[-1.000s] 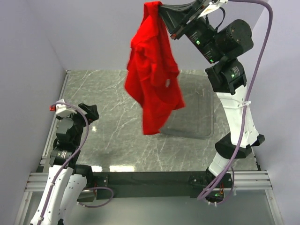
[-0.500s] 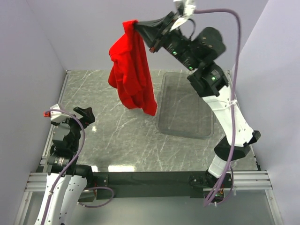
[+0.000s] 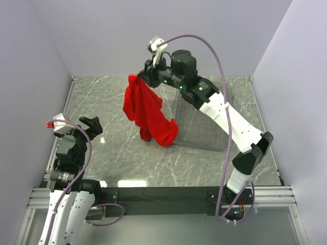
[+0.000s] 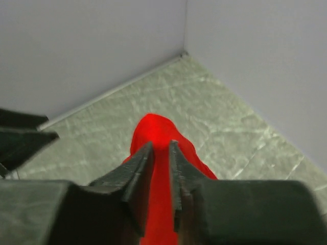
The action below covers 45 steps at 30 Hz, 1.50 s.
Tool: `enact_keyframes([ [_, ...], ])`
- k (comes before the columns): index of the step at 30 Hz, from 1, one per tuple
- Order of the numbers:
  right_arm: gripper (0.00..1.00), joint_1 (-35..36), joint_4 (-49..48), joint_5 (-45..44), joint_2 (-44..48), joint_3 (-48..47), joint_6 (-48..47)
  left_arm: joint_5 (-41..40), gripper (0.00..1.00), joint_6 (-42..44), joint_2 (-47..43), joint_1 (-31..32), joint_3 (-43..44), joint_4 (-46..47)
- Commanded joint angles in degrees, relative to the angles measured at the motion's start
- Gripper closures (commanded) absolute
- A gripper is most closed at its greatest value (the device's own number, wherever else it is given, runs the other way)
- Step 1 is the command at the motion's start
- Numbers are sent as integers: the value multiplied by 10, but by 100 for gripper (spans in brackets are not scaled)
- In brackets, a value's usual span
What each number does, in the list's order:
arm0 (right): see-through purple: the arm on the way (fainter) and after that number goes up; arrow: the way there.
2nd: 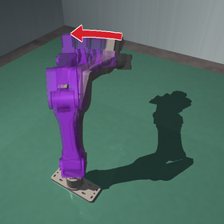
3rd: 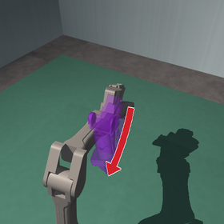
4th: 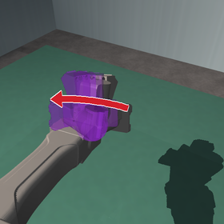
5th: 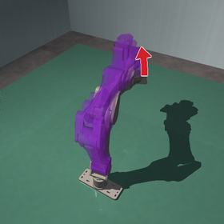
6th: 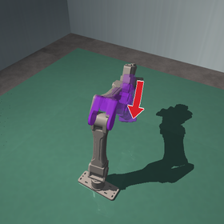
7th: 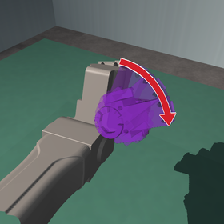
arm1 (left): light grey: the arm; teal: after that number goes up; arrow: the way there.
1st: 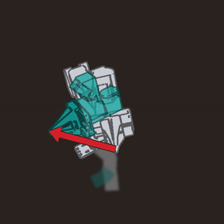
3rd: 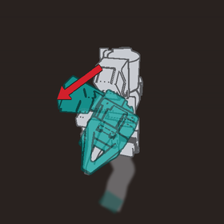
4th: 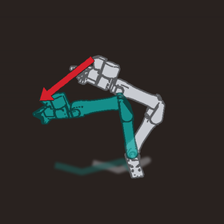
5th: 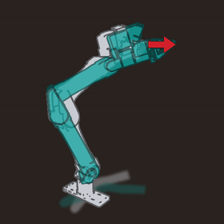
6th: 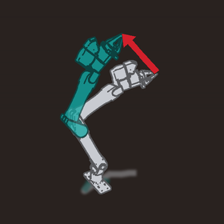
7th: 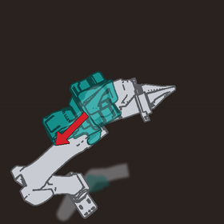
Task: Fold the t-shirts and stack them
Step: Move the tshirt to the center of the board, then flatten the tshirt out
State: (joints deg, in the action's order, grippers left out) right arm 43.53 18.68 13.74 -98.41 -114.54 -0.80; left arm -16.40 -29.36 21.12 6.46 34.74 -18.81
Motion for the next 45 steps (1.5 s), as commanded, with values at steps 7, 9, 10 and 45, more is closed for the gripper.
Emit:
enact_keyframes([
  [7,21,-14,1,6,87,146,-97,59,1,24,11,-2,36,30],
  [9,12,-28,0,29,124,180,-122,87,1,28,27,-2,38,50],
  [10,10,-48,6,41,143,187,-129,119,1,28,35,-2,38,59],
  [45,13,-535,87,-99,74,489,-62,297,1,-59,267,94,38,193],
])
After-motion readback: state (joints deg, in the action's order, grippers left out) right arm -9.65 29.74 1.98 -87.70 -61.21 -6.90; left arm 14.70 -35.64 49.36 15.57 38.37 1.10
